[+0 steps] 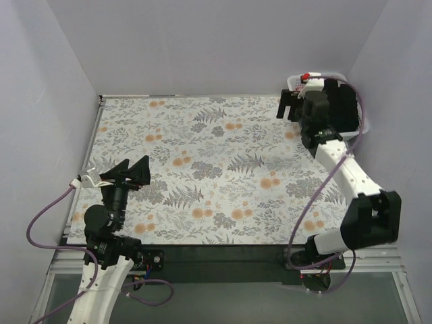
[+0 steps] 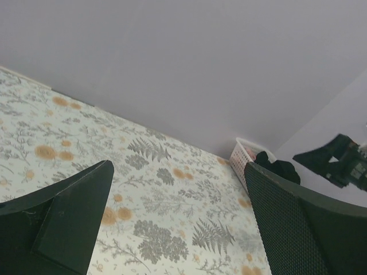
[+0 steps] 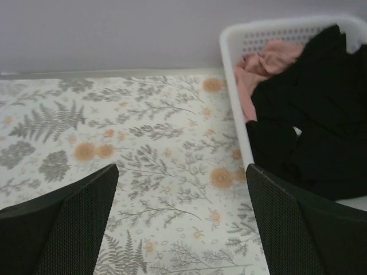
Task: Fold and stack the t-shirts
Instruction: Grab the tshirt from the pile, then move the tshirt to the center of the board, then flatten the tshirt out
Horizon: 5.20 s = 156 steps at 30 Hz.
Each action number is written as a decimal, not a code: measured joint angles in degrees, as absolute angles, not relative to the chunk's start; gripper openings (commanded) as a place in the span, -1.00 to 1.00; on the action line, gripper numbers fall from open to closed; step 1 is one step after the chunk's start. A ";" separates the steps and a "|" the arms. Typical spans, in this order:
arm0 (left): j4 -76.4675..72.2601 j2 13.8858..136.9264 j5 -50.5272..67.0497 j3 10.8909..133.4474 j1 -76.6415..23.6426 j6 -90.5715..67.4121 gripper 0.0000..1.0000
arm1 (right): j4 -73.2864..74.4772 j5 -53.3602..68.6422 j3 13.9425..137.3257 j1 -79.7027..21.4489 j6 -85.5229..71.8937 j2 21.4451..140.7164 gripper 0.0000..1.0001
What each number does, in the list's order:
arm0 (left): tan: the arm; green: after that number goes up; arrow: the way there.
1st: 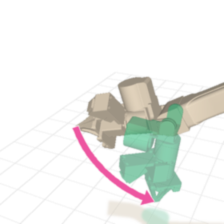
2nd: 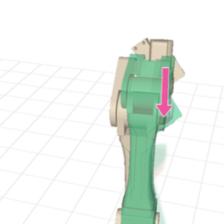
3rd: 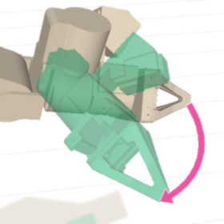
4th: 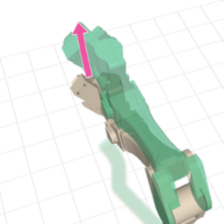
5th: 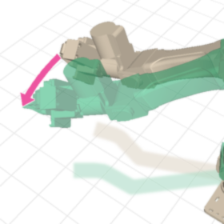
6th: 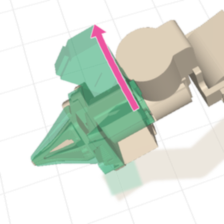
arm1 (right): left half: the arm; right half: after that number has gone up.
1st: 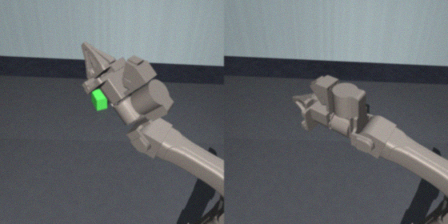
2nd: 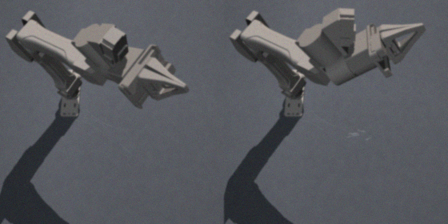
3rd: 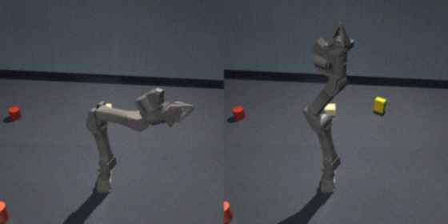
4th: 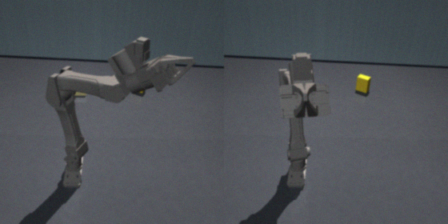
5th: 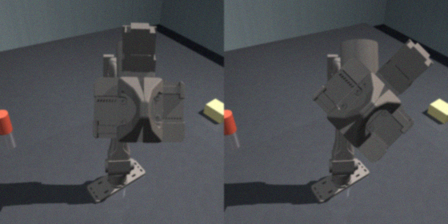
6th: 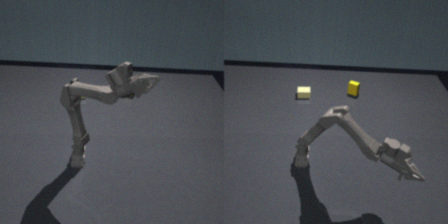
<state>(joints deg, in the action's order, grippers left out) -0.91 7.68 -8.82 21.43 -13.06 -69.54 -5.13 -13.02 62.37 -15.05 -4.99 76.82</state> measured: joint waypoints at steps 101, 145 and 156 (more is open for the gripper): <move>20.88 81.08 -5.37 40.60 -37.21 -84.16 0.20 | 1.91 0.16 40.53 -24.71 -17.02 75.33 0.65; 25.39 54.00 -21.85 40.10 -9.37 -66.22 -1.00 | 0.03 -6.04 48.45 -7.25 -28.18 92.66 0.55; 25.67 62.30 -19.20 47.27 -4.16 -66.30 -1.00 | -0.99 1.87 52.16 -6.72 -28.73 97.67 -0.97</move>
<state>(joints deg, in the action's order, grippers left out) 25.67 62.30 -19.20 47.27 -4.16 -66.30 -0.99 1.87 52.16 -6.72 -28.73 97.67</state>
